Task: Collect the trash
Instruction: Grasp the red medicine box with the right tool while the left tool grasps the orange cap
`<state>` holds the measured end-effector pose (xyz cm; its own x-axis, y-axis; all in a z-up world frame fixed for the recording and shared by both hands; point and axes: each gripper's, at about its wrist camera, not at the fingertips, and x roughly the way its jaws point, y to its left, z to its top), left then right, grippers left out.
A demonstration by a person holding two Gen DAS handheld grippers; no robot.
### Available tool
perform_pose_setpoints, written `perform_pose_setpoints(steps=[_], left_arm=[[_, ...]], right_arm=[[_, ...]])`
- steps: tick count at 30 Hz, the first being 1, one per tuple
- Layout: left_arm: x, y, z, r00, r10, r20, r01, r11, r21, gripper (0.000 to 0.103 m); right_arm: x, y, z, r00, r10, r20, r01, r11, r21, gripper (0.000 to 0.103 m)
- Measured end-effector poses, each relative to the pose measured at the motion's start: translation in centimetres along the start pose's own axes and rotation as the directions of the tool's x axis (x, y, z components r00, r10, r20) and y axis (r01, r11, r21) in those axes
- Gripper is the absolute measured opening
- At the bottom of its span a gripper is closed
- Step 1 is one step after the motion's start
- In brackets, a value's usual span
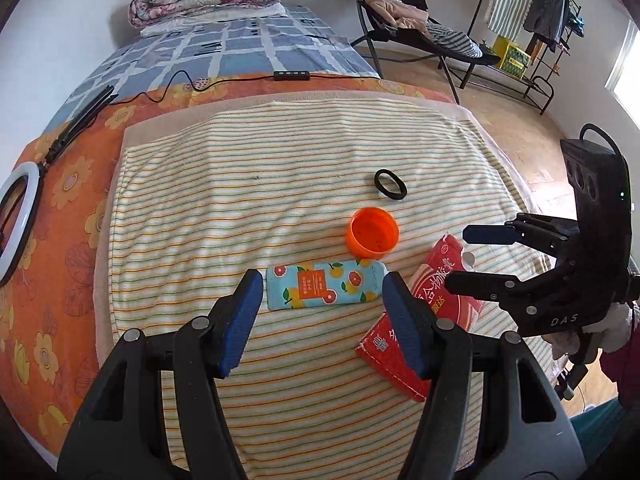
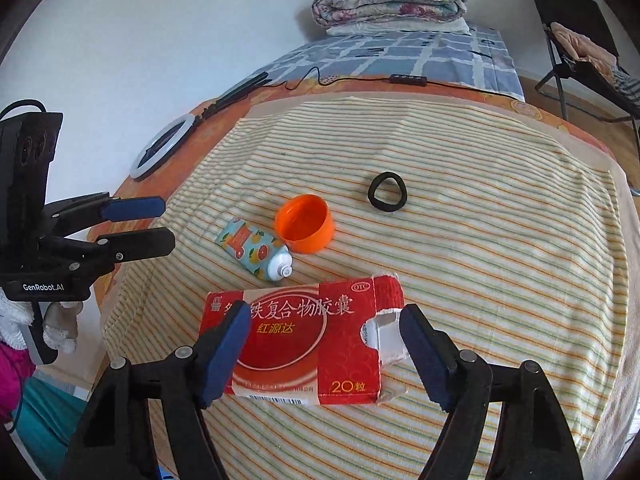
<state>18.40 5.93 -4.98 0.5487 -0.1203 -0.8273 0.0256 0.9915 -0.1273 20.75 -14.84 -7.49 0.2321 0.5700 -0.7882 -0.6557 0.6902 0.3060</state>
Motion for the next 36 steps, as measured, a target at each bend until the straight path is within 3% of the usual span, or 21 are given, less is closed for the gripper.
perform_pose_setpoints(steps=[9,14,19,22,24,26,30,34,36], left_arm=[[0.9,2.4,0.5,1.0,0.029,-0.01,-0.03,0.999,-0.026,0.064],[1.3,2.5,0.3,1.0,0.016,-0.017,-0.016,0.999,-0.031,0.064],[2.3,1.2,0.6,1.0,-0.014,-0.023,0.014,1.0,-0.015,0.06],[3.7,0.2,1.3,0.997,-0.06,-0.051,0.059,0.998,-0.019,0.049],[4.9,-0.5,1.9,0.993,-0.087,-0.075,0.085,0.996,-0.024,0.04],[6.1,-1.0,2.4,0.99,-0.102,-0.095,0.099,0.995,-0.028,0.038],[8.6,-1.3,3.2,0.982,-0.125,-0.14,0.119,0.991,-0.052,0.023],[10.4,-1.4,3.9,0.978,-0.132,-0.162,0.122,0.99,-0.066,0.023],[11.2,-1.3,3.9,0.977,-0.122,-0.176,0.11,0.991,-0.074,0.008]], right_arm=[[5.7,0.2,3.8,0.983,0.141,-0.116,-0.146,0.988,-0.041,0.077],[6.3,-0.5,2.5,0.969,0.167,-0.183,-0.175,0.984,-0.026,0.078],[4.0,0.1,-0.8,0.937,0.213,-0.277,-0.239,0.969,-0.066,0.081],[2.8,1.8,-2.7,0.931,0.188,-0.311,-0.239,0.962,-0.132,0.089],[2.5,3.5,-3.5,0.944,0.127,-0.306,-0.196,0.958,-0.208,0.094],[2.7,5.2,-3.8,0.955,0.068,-0.288,-0.153,0.946,-0.284,0.099],[3.5,7.2,-4.3,0.967,0.01,-0.254,-0.107,0.921,-0.374,0.1],[4.4,7.8,-4.7,0.969,-0.017,-0.245,-0.083,0.916,-0.393,0.1],[4.3,7.9,-5.3,0.972,-0.036,-0.231,-0.064,0.911,-0.408,0.1]])
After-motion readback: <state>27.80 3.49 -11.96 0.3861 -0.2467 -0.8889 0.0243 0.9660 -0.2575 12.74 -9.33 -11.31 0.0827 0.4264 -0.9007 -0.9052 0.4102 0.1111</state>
